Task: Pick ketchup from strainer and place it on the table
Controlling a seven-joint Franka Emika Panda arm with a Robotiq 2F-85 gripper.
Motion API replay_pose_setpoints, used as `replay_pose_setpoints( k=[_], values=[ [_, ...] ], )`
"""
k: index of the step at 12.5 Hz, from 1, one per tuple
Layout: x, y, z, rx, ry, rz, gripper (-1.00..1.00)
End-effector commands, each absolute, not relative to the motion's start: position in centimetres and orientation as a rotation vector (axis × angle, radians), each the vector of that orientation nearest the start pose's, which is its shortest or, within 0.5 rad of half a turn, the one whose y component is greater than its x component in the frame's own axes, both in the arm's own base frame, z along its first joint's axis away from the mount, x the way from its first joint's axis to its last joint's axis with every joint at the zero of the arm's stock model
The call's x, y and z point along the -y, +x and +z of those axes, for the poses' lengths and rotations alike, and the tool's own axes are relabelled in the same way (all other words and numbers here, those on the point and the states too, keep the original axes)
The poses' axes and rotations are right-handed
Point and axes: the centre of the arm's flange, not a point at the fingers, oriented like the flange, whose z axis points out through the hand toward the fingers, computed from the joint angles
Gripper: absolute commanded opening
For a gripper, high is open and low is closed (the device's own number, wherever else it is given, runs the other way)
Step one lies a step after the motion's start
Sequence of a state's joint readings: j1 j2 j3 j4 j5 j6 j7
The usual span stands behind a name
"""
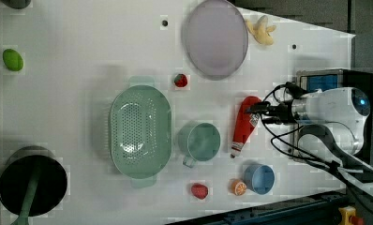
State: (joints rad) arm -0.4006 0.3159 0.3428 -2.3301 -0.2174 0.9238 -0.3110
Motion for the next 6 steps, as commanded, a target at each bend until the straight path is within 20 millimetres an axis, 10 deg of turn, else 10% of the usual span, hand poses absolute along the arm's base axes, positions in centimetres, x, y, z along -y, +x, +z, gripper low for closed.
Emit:
replay_pose_setpoints(
  k=[1,6],
  values=[
    [2.4,55.0,30.7,-0.633,-3.134,-0.104,1.0],
    [2.2,57.7,43.5,-0.943,-2.942,-0.057,1.0]
  ],
)
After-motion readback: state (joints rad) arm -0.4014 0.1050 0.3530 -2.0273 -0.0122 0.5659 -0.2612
